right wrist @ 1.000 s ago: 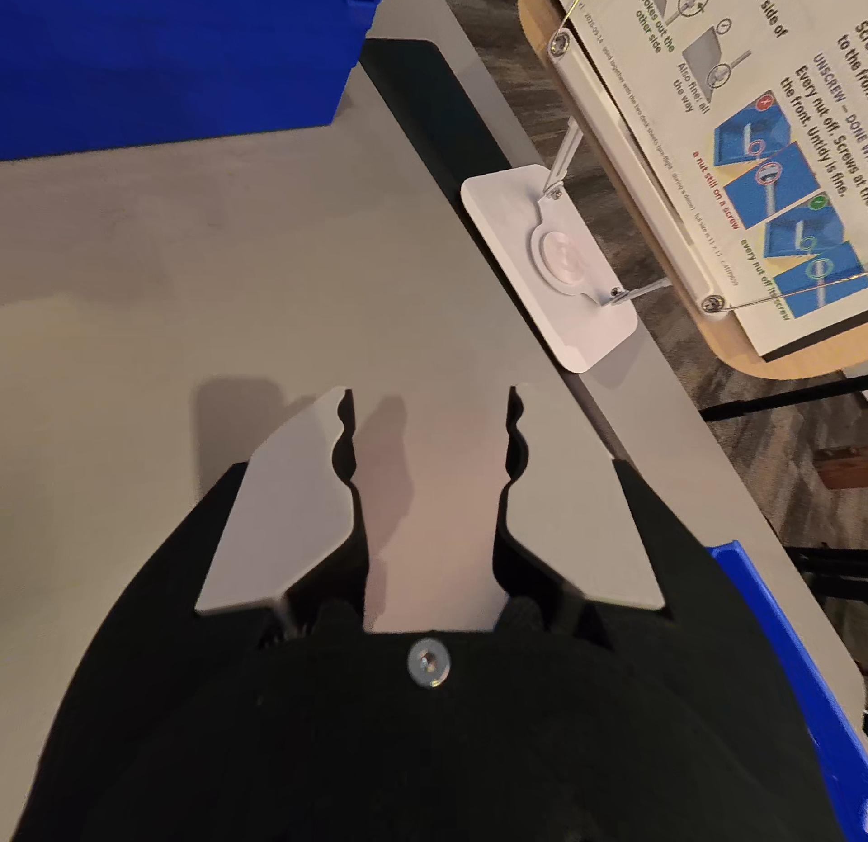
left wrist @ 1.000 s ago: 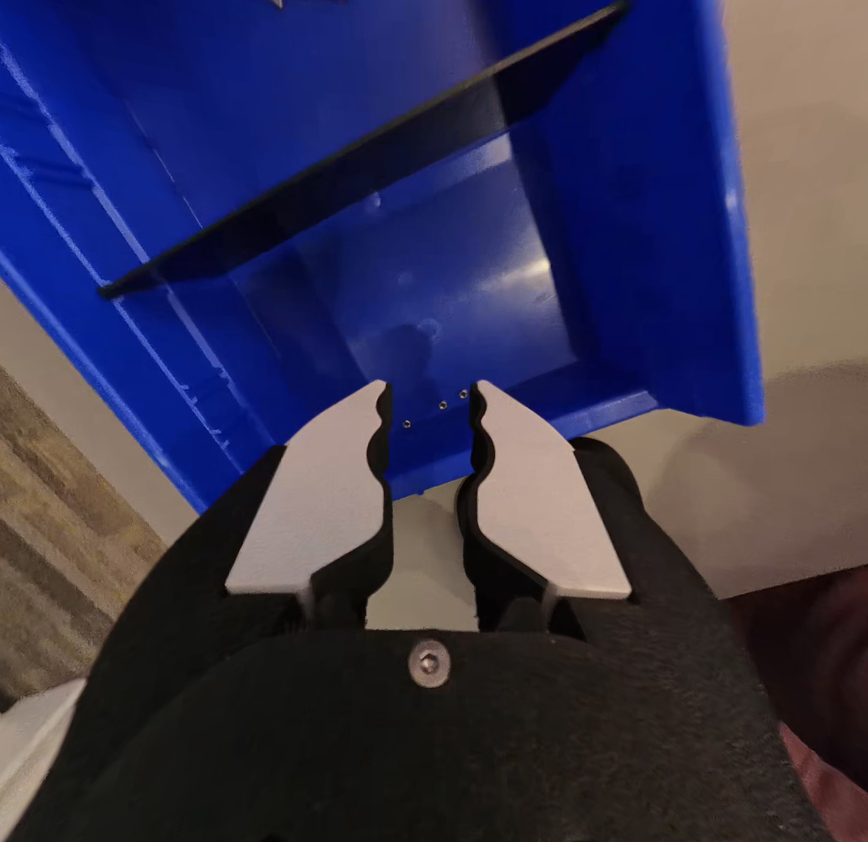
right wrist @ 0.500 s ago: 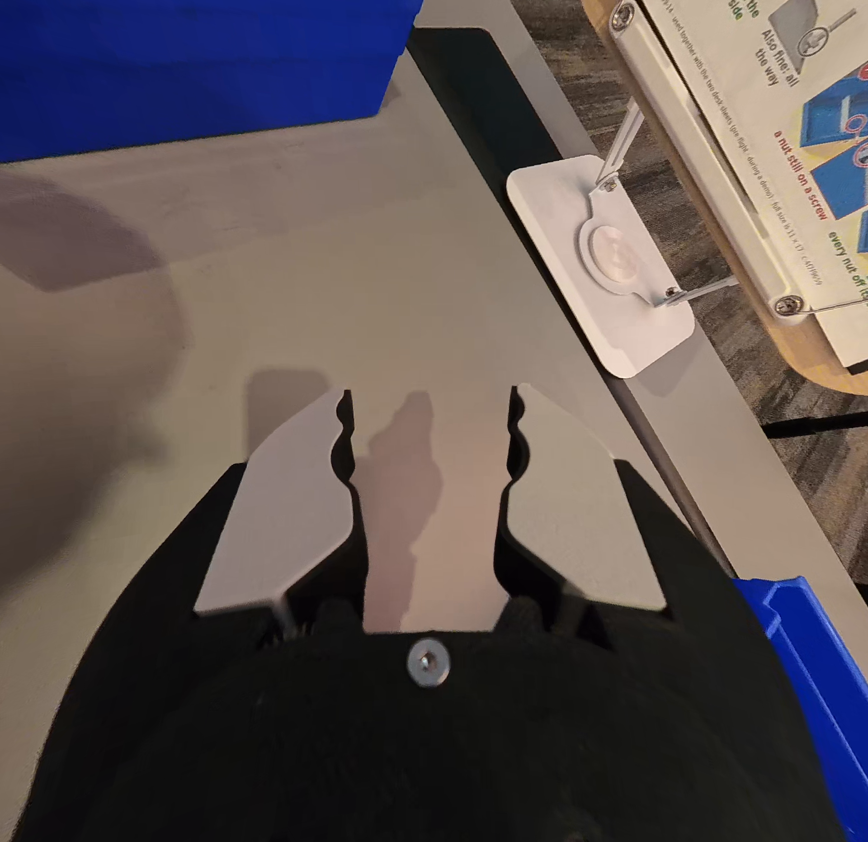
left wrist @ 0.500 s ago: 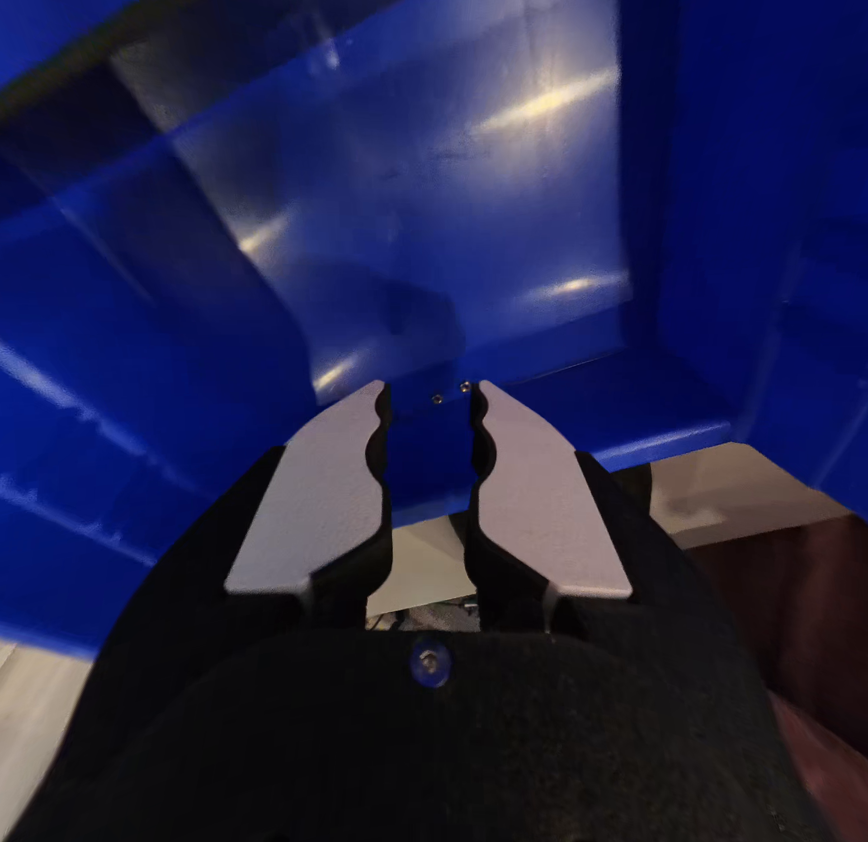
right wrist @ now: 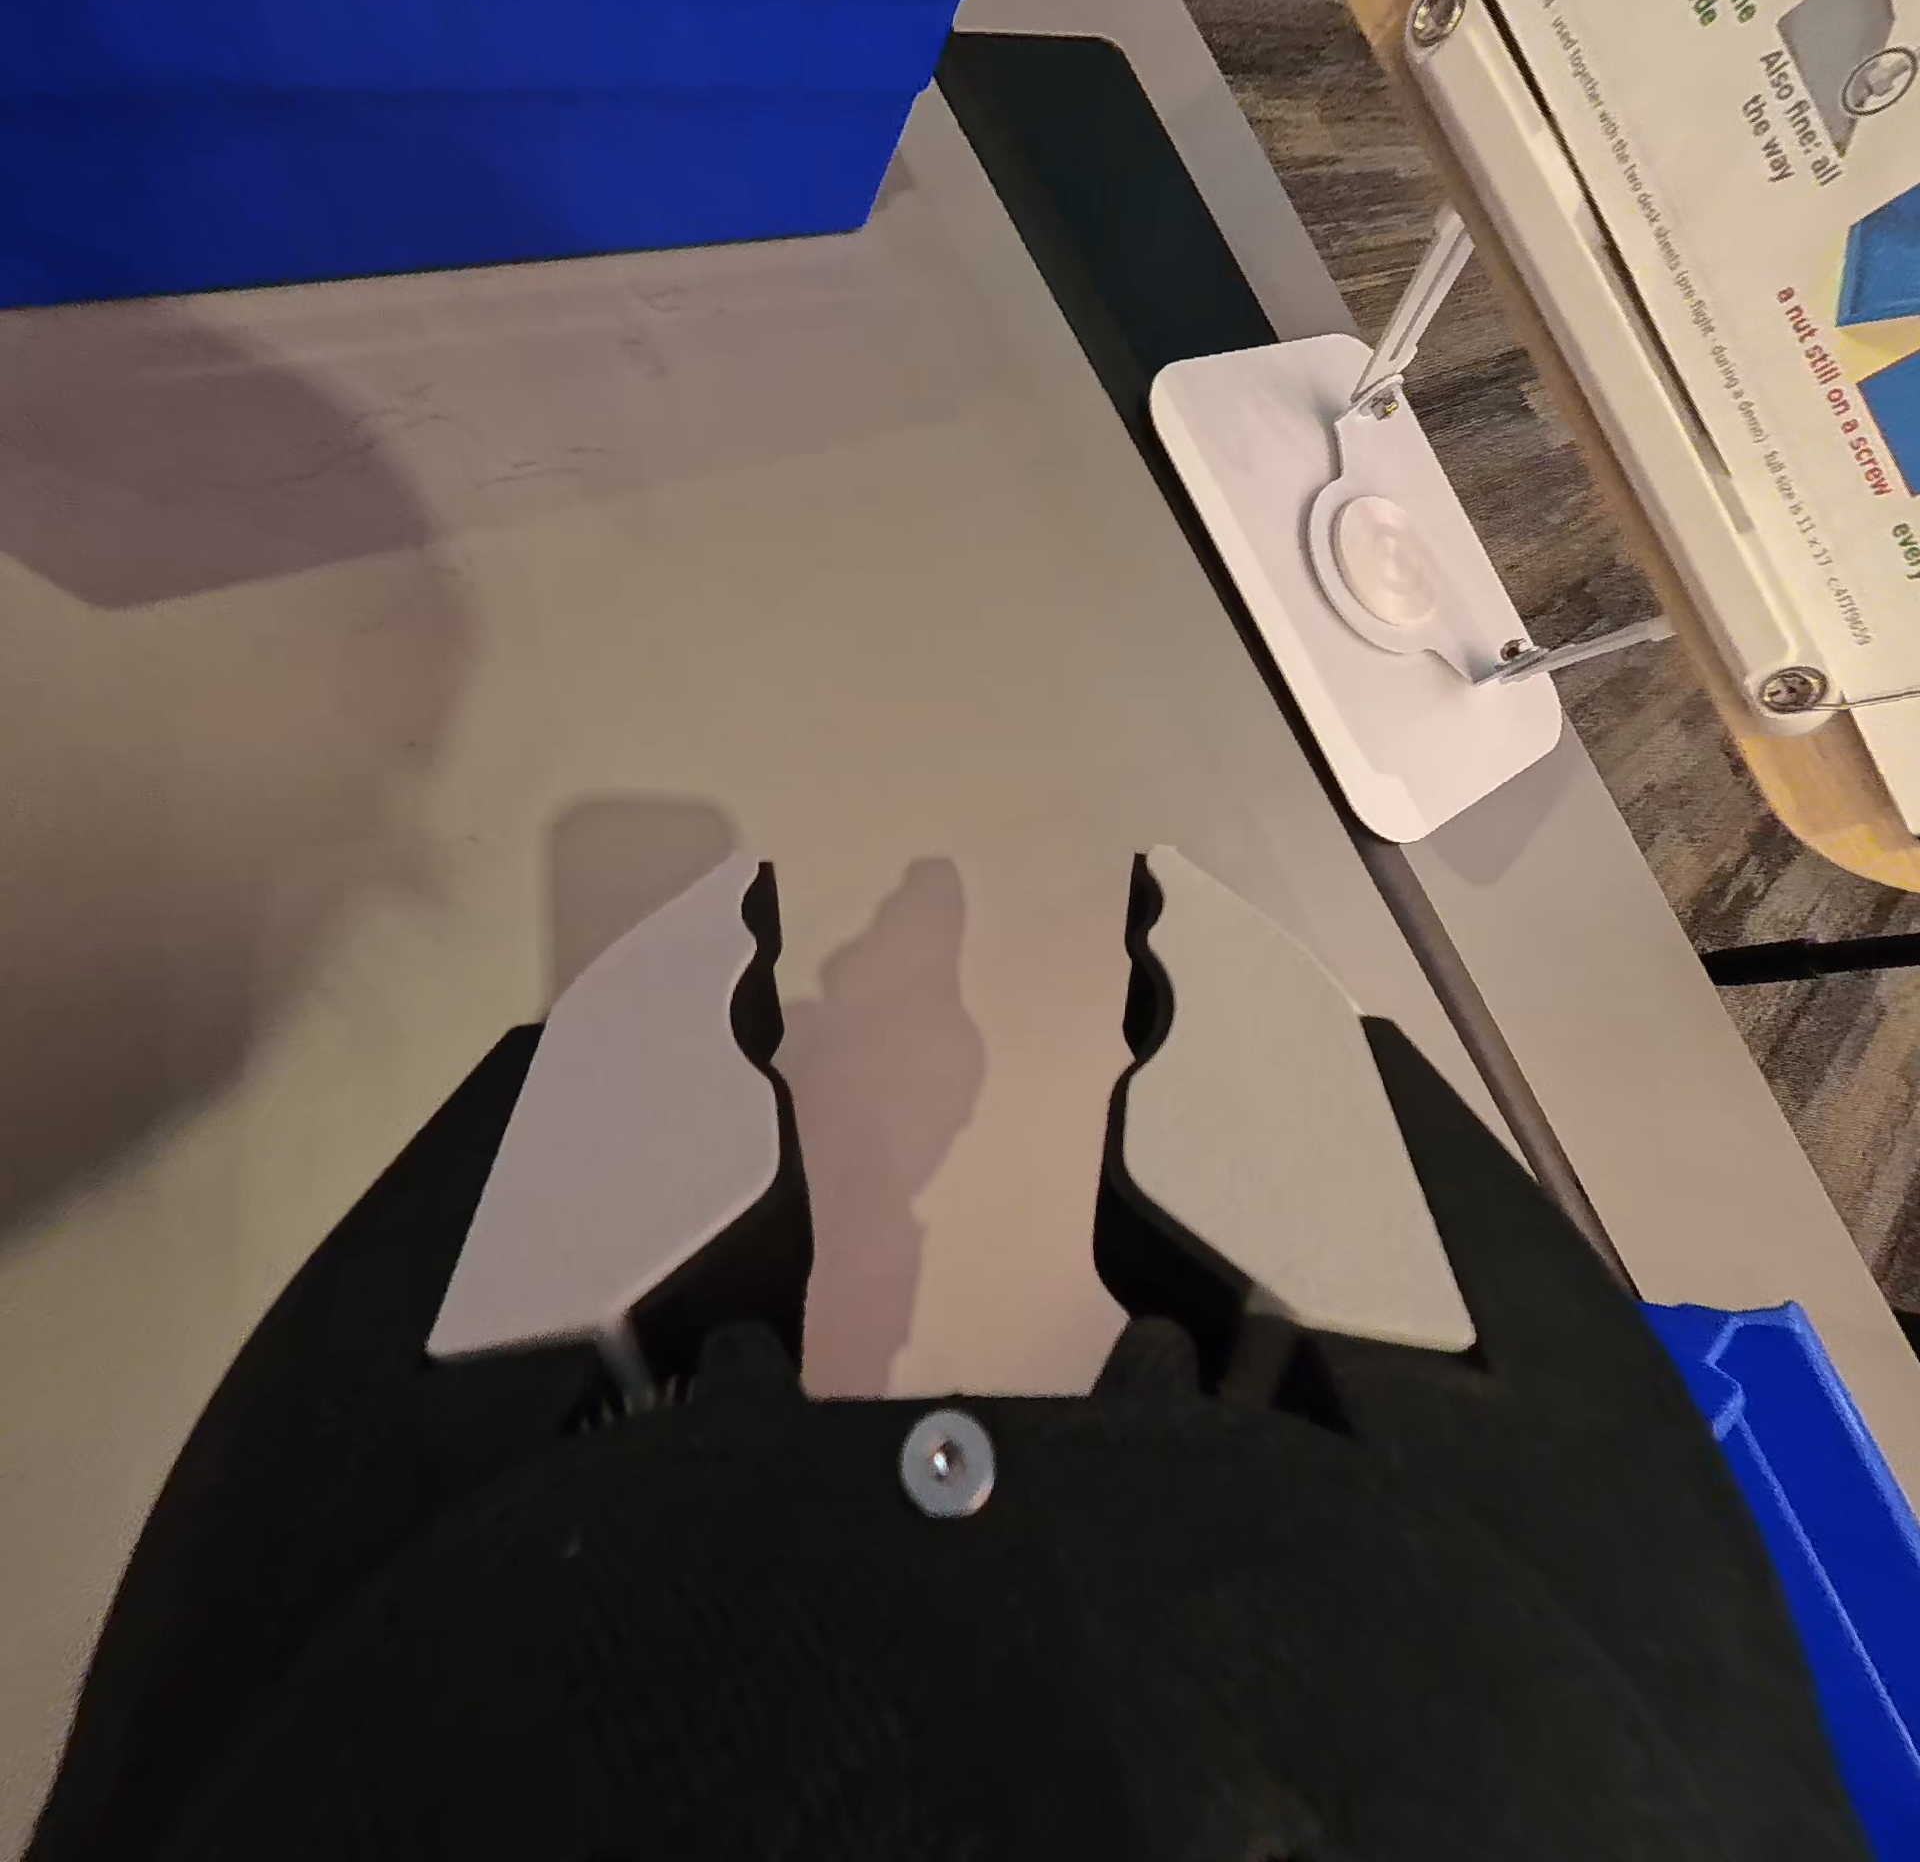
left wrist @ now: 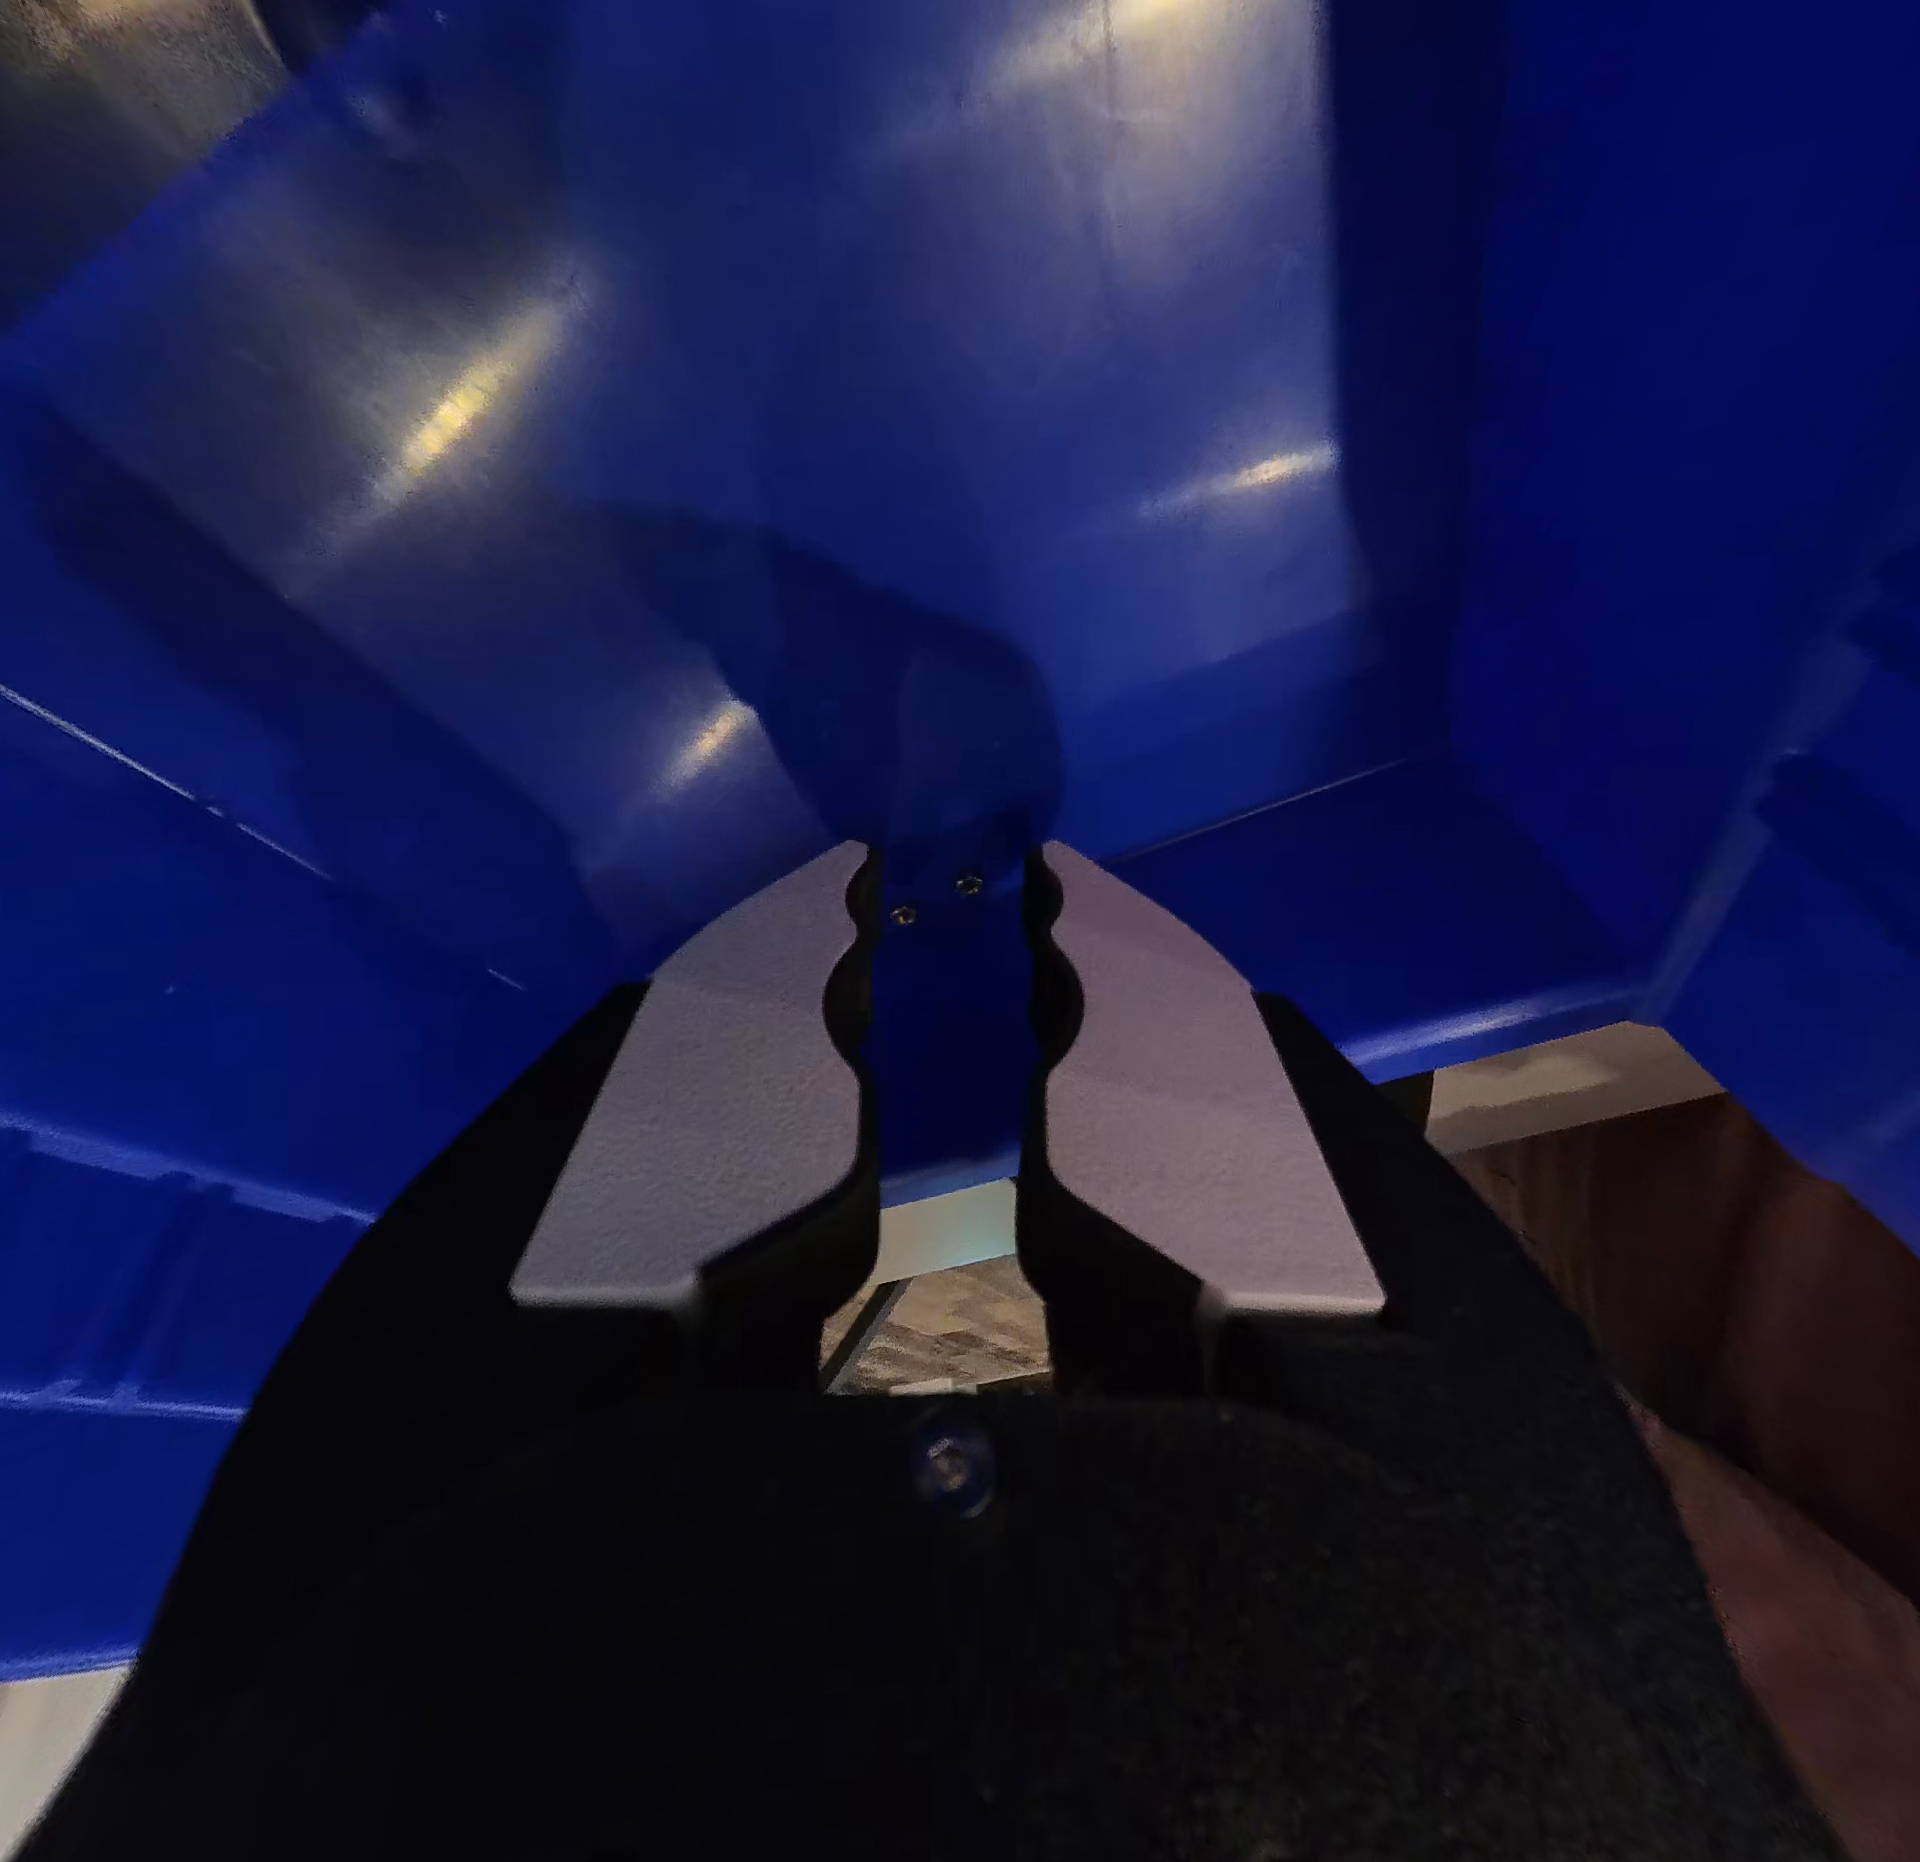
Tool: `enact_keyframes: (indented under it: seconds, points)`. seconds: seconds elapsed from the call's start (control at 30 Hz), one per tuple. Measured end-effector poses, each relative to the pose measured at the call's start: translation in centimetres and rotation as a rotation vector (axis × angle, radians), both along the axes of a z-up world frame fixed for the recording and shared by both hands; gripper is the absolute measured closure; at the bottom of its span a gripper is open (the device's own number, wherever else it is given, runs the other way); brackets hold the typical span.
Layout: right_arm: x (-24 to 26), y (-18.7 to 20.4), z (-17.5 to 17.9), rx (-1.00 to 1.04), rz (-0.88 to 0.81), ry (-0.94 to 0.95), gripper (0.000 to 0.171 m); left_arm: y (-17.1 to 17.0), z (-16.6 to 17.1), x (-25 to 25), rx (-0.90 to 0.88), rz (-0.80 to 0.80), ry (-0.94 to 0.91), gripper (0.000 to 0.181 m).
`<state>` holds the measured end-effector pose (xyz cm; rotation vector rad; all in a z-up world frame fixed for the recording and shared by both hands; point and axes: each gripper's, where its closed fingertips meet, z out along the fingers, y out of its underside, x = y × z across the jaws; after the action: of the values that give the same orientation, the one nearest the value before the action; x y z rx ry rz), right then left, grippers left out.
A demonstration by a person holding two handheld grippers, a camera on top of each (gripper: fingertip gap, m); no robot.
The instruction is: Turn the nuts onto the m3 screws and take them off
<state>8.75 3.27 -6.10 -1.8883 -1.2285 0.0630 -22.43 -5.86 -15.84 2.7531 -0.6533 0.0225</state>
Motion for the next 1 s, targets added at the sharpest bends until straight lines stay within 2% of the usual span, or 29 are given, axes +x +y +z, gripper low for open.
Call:
enact_keyframes:
  seconds: [0.7,0.9,1.0]
  points:
    - [-0.5,-0.4,-0.7,-0.03,0.034,-0.008,0.105,0.1,-0.1,-1.0,-0.03,-0.062,0.105,0.168]
    - [-0.4,-0.4,-0.3,-0.03,0.04,-0.006,0.105,0.4,1.4,-0.6,0.042,-0.011,-0.024,0.161]
    - [-0.5,-0.4,0.1,-0.026,0.051,0.004,0.105,0.0,3.1,-1.5,-0.032,0.005,-0.05,0.163]
